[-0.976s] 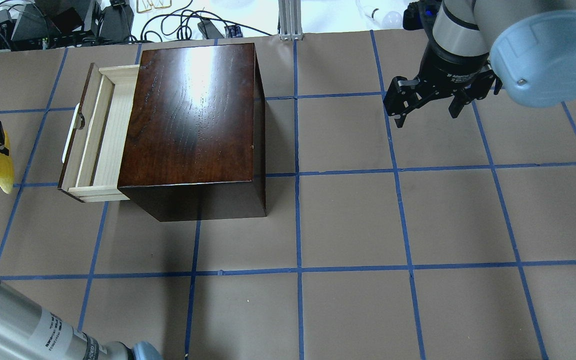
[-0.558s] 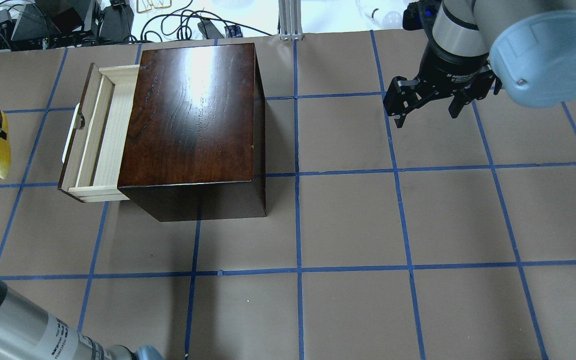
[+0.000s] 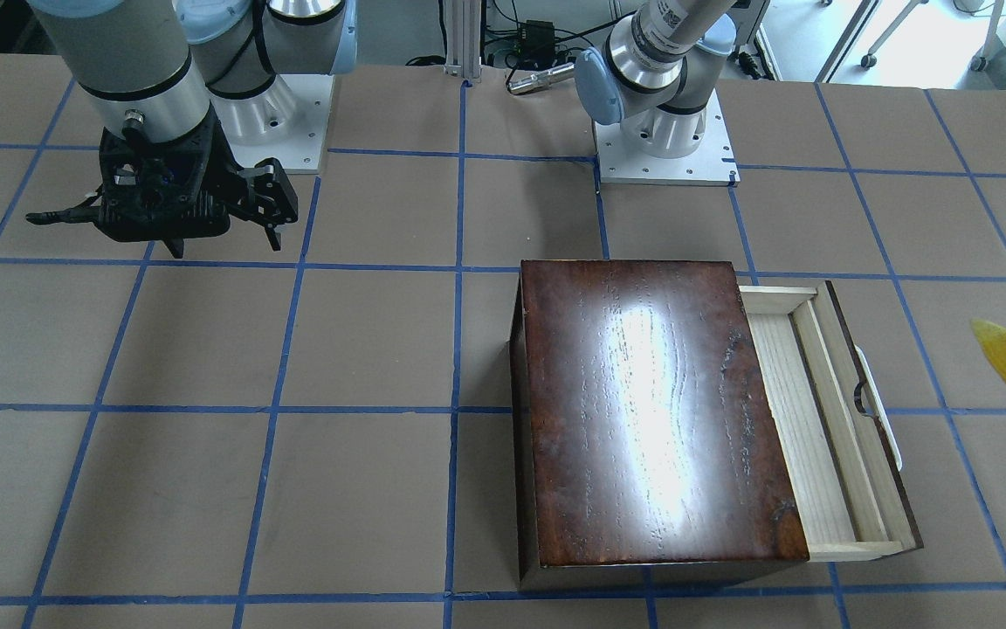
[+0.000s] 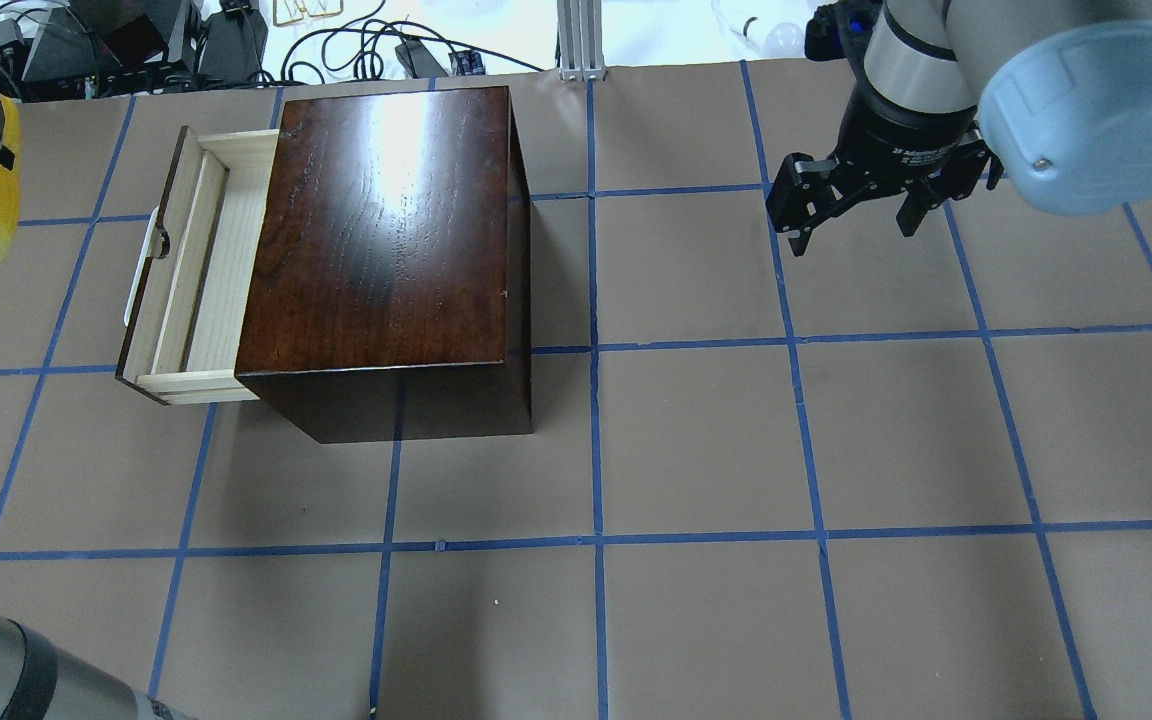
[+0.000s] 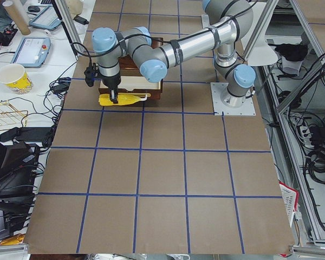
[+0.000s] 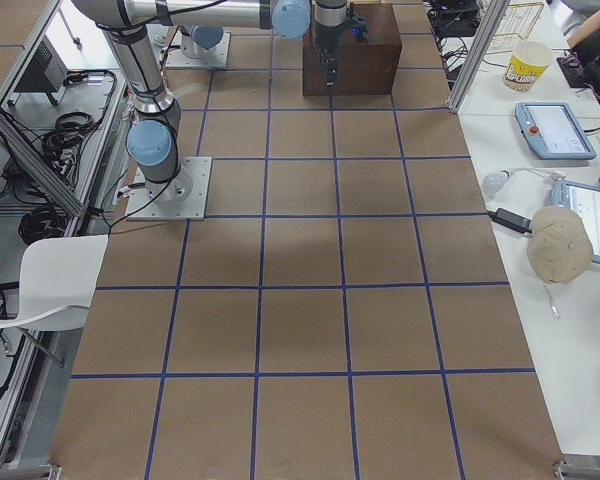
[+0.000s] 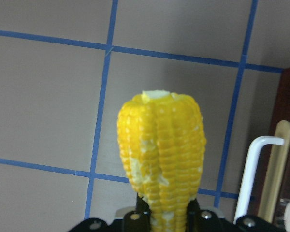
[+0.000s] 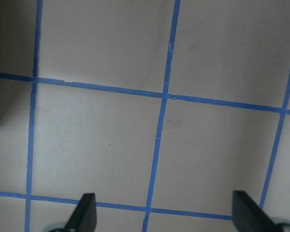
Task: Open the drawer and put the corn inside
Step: 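Lift the corn and carry it with the left gripper over the drawer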
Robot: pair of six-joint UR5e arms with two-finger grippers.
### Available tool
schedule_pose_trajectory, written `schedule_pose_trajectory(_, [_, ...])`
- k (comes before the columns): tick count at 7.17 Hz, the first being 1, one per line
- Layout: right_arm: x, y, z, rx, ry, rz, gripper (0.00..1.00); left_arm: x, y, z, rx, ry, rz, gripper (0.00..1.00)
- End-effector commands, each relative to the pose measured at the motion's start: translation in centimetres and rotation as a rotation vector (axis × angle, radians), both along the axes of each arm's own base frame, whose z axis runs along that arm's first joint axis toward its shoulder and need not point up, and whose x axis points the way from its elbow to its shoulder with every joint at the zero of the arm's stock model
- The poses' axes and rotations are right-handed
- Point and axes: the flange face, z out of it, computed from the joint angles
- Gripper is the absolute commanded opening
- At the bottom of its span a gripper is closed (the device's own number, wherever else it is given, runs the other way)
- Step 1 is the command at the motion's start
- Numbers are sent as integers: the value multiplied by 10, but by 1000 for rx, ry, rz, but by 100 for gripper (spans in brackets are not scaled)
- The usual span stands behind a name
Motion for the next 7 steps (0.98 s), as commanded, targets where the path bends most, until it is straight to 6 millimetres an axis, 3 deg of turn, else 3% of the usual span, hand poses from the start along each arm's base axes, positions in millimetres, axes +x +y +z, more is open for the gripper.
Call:
schedule_pose_trajectory(1, [-1,0,0,0,-1,-3,100,-63,-4,6,27,21,-91,6])
schedule_pose_trajectory(3, [0,0,0,0,-1,0,100,-107,-15,-6,28,87,-152,7])
schedule_pose_trajectory(5, [0,0,0,0,0,0,100,-141,-14,-32,77,105,-202,7])
schedule_pose_trajectory(7, [0,0,0,0,0,0,100,-142,-9,-58,116,115,-218,7])
